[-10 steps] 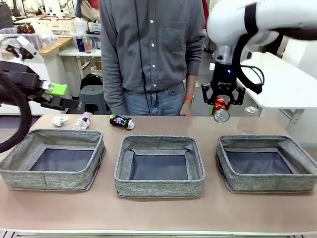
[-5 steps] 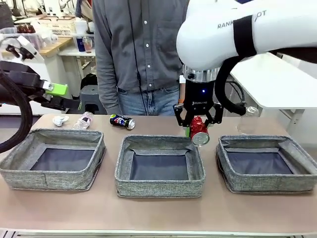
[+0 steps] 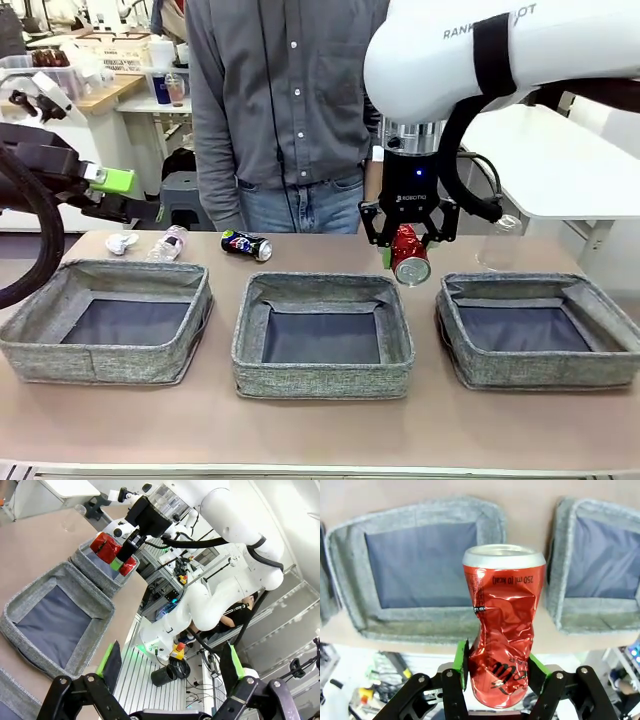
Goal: Sort the waste into the appropriate baskets.
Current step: Pick up the waste item pointed out by the person.
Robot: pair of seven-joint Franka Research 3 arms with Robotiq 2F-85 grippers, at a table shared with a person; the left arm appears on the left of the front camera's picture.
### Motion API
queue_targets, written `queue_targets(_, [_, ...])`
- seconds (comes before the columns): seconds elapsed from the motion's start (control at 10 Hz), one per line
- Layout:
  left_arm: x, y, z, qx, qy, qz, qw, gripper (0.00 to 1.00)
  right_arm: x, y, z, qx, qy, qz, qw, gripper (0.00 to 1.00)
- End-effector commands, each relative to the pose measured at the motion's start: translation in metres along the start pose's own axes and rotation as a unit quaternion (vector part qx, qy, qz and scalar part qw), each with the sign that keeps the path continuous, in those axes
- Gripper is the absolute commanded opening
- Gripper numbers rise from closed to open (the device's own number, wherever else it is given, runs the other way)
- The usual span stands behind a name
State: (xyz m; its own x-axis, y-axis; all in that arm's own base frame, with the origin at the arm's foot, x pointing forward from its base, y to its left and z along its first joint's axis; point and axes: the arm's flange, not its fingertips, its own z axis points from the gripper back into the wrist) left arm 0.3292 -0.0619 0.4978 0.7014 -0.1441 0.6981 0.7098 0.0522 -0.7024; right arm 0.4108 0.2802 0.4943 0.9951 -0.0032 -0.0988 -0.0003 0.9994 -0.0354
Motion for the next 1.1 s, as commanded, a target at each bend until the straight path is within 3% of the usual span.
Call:
queue_targets(0.0, [0.000,0.000,-0.002,-0.008,-0.008,-0.010,1.000,1.00,-0.010,0.040,0.017,0.019,-0.011,-0.018,1.000,0.48])
queue_targets(0.4, [0.000,0.000,-0.002,-0.008,-0.008,-0.010,1.000,1.00,-0.065,0.125,0.106,0.041,-0.021,-0.097,0.994,0.48])
queue_targets(1.0, [0.000,0.000,-0.002,-0.008,-0.008,-0.010,1.000,1.00,-0.128,0.149,0.204,-0.056,-0.098,-0.132,0.985,0.48])
